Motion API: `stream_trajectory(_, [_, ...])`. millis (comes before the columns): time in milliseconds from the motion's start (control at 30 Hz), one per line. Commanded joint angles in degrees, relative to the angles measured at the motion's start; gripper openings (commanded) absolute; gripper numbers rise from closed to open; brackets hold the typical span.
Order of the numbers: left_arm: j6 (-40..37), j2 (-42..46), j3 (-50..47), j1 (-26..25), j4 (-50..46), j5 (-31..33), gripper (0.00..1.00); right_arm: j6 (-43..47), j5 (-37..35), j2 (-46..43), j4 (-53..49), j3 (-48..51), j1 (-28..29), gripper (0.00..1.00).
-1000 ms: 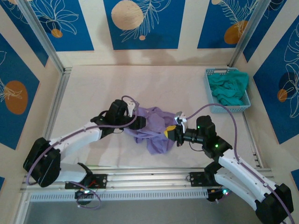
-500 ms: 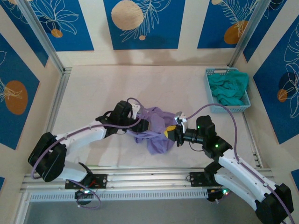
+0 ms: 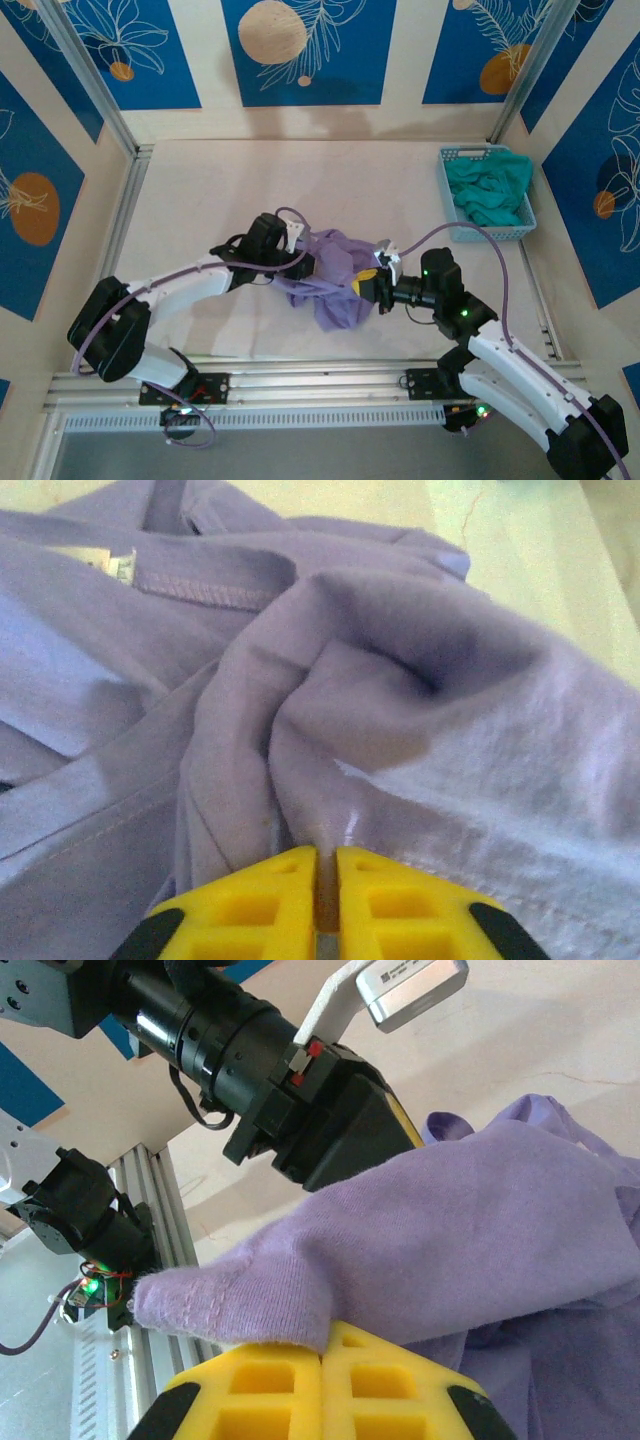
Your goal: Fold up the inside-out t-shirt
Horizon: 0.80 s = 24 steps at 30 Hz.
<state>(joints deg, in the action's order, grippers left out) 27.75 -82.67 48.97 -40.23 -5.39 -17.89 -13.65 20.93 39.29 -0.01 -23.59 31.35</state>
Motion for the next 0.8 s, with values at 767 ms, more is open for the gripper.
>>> stream_trajectory(767, [3.5, 28.4, -13.0, 6.7, -18.0, 2.6, 0.0, -0.6, -11.4, 6.5, -4.3, -0.4, 14.2, 0.05])
